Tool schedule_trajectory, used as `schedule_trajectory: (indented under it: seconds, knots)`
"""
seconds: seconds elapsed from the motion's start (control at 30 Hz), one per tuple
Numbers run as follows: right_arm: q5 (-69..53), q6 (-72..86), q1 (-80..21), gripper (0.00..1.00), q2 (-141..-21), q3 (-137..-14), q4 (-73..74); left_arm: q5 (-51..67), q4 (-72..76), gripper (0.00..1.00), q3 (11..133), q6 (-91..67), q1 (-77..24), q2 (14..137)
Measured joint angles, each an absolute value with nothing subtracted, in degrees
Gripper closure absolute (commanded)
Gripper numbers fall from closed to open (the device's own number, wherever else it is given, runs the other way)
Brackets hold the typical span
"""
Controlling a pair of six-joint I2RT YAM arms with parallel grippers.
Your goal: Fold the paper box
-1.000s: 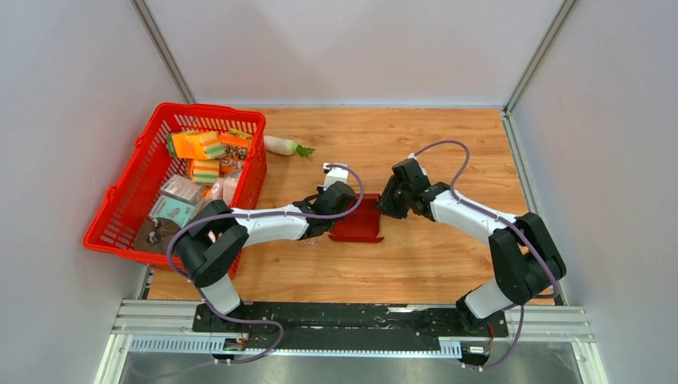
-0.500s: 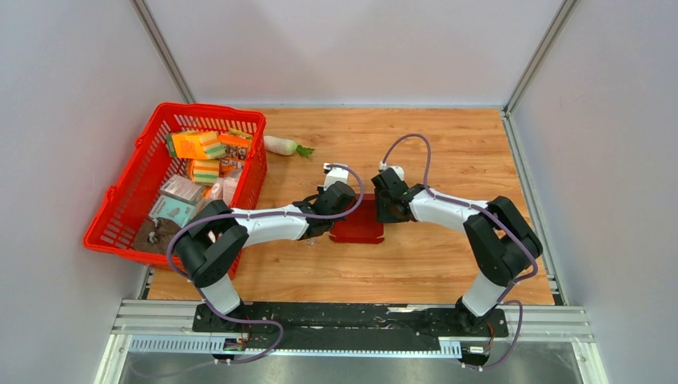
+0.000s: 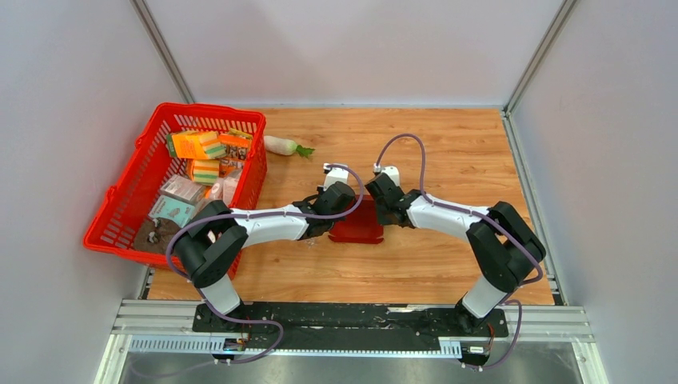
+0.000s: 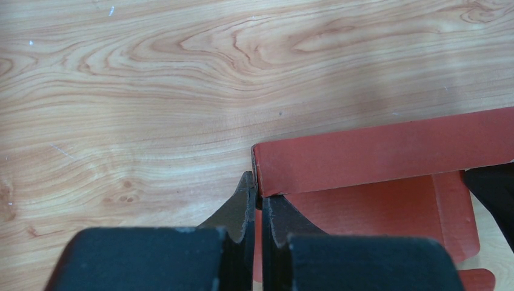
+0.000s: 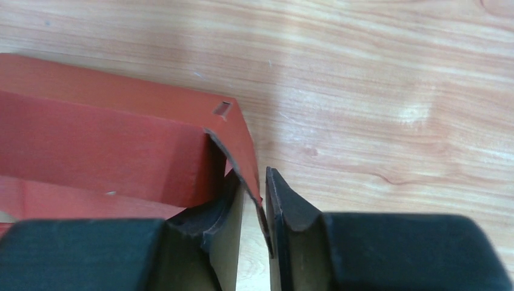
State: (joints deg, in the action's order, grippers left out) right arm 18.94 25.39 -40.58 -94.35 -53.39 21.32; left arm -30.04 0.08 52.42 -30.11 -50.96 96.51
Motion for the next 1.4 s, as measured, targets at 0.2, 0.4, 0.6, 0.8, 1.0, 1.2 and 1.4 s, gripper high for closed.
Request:
schedule_trajectory:
  seconds: [0.2,0.4,0.6,0.8,1.0,1.2,1.4]
  knots:
    - [16.27,23.42,-40.84,0.74,-94.04,-53.67,19.79,-30.04,0.05,1.0,52.42,-30.13,-50.96,96.51]
    - [15.29,22.94,-41.01,0.99,-94.28,-54.22,20.75,-30.26,-0.14,1.0,52.42,-30.22,-50.96,96.51]
    - [16.64,24.03,-41.58,0.82,-96.95,-58.0,24.43,-30.63,-0.36,1.0,52.42,-30.33,-50.92,96.51]
    - [16.86,24.14,-42.09,0.81,-98.24,-58.87,25.08,-30.72,-0.54,1.0,52.42,-30.37,-50.89,96.42]
    - [17.98,23.9,-42.54,0.84,-99.83,-58.89,24.86,-30.89,-0.67,1.0,52.42,-30.68,-50.89,96.4]
    - [20.82,24.29,-44.12,1.0,-100.16,-59.16,25.1,-30.94,-0.73,1.0,52.42,-31.27,-50.89,96.4]
    - [17.72,25.8,-44.12,0.78,-99.98,-60.07,26.57,-31.2,-0.93,1.0,52.42,-31.86,-50.87,96.4]
